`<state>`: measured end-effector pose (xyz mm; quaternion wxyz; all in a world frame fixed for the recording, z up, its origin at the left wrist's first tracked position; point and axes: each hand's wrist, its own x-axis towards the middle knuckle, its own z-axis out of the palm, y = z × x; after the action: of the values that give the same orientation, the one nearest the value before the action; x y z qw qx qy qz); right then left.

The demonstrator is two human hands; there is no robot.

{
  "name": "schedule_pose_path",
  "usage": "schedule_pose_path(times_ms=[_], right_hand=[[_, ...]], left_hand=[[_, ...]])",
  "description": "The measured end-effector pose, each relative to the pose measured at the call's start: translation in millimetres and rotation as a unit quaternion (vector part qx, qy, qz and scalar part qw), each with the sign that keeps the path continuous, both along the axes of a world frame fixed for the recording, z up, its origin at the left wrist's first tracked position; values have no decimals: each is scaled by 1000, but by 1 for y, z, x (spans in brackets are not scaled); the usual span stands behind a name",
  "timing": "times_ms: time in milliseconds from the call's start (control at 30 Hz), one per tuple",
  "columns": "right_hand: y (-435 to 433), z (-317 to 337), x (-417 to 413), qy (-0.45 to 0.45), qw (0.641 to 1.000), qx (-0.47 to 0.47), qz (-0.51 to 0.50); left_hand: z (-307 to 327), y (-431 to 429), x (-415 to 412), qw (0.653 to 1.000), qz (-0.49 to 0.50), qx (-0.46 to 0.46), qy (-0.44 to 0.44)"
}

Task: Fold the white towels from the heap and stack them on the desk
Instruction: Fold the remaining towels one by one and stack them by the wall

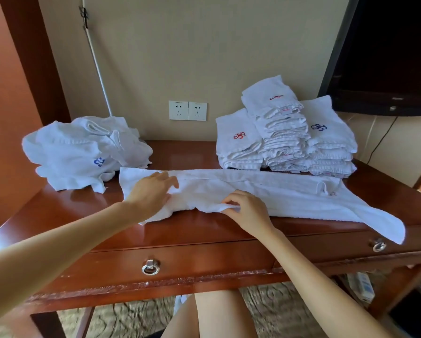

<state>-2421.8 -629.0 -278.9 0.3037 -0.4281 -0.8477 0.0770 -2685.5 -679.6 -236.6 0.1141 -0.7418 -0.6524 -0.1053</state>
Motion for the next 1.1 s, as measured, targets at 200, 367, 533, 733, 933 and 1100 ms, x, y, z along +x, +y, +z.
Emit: schedule_pose_path(times_ms=[200, 367, 533, 733, 933, 1100], right_hand=[[-4, 9, -19, 76, 993, -71, -63], [-11, 14, -18, 112, 992, -35, -39], [-14, 22, -20, 176, 984, -1, -21], [-7, 22, -10, 159, 986, 7, -44], [-7, 22, 0, 125, 970, -191, 86], [-7, 38, 19, 75, 944, -308, 88]], left_hand=[[-30, -23, 55, 982, -123, 125, 71], [-39, -13, 74, 985, -63, 156, -47], [-33, -3, 82, 952, -24, 221, -211], [-19, -14, 70, 935, -76, 113, -328], [-13, -27, 30, 988, -132, 34, 74], [-10, -43, -16, 997, 1, -69, -19]])
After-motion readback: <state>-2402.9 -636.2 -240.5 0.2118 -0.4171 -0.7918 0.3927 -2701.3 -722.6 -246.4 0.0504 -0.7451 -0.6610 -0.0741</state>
